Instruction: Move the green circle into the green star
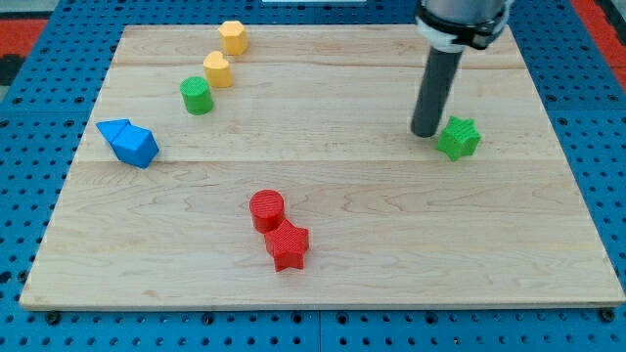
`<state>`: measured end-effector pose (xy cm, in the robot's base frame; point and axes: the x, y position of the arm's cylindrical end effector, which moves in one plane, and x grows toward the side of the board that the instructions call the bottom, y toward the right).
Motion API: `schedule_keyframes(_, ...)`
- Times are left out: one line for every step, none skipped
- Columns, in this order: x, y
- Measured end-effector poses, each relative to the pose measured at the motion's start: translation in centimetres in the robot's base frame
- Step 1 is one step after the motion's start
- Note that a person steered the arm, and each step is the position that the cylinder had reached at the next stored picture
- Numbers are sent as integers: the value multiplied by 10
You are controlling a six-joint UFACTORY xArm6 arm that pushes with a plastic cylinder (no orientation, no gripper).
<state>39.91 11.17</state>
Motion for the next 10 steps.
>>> schedule_keyframes(0, -104)
schedule_keyframes(0, -221)
schedule_keyframes(-3, -331)
schedule_keyframes(-57, -326)
schedule_keyframes(-48, -272)
schedule_keyframes(-36, -191)
schedule_keyframes(-39, -225)
schedule_keyframes(-77, -194)
schedule_keyframes(-74, -108)
schedule_keyframes(-38, -50)
